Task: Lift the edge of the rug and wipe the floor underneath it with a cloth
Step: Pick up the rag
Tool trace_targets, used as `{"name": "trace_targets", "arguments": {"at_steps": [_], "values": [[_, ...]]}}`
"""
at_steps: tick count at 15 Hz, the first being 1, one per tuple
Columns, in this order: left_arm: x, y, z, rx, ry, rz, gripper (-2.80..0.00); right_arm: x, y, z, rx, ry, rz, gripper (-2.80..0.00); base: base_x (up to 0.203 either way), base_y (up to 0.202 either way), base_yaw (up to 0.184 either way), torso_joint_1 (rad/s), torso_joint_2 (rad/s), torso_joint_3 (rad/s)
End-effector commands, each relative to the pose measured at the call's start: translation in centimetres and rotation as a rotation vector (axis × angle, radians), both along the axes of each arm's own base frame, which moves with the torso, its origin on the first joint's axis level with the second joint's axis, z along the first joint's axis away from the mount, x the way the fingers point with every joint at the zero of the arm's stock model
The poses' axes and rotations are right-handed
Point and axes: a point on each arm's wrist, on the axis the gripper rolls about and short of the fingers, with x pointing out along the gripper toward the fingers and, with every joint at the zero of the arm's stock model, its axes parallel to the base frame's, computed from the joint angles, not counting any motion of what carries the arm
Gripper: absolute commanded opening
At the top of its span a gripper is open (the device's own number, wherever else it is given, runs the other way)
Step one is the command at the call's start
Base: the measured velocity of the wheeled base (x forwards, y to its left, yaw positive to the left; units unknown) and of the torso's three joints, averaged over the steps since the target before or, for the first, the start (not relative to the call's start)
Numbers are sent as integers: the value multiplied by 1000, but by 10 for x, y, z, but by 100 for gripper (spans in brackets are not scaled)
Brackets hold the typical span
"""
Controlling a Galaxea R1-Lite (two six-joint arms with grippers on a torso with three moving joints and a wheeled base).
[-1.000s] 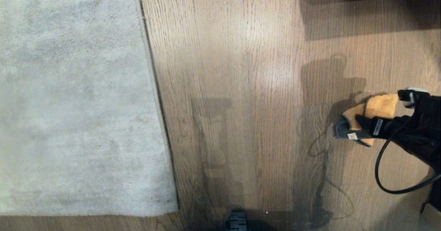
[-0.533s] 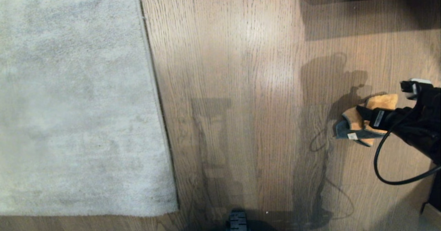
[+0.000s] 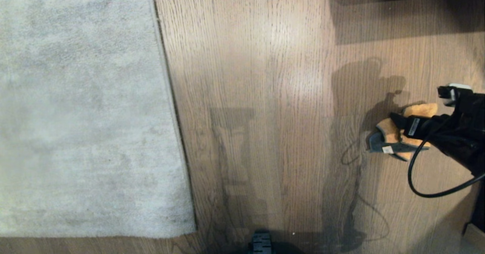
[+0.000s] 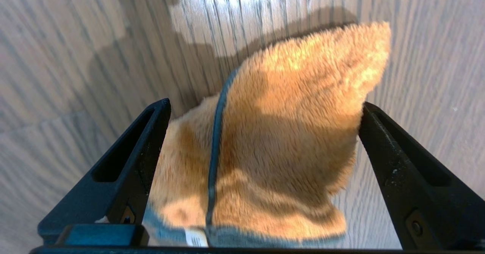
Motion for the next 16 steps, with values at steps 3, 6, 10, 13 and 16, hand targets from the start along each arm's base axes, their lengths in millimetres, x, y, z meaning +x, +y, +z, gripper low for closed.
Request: {"name": "trace_targets", "arguments": {"at_steps": [3,6,10,13,16], "values": [[0,0,0,-1,-1,1,-280,11,-1,-4,-1,3,-1,0,0,0,0,0,0,0],[0,0,0,-1,-1,1,-280,14,-1,-5,-1,5,-1,0,0,0,0,0,0,0],[0,0,0,-1,0,1,-280,20,-3,-9,0,-4,-6,0,0,0,0,0,0,0],[0,0,0,-1,0,1,-280,23,-4,-13,1,5,-6,0,0,0,0,0,0,0],[0,0,0,-1,-1,1,-280,26,-4,-16,-1,6,-8,0,0,0,0,0,0,0]]}}
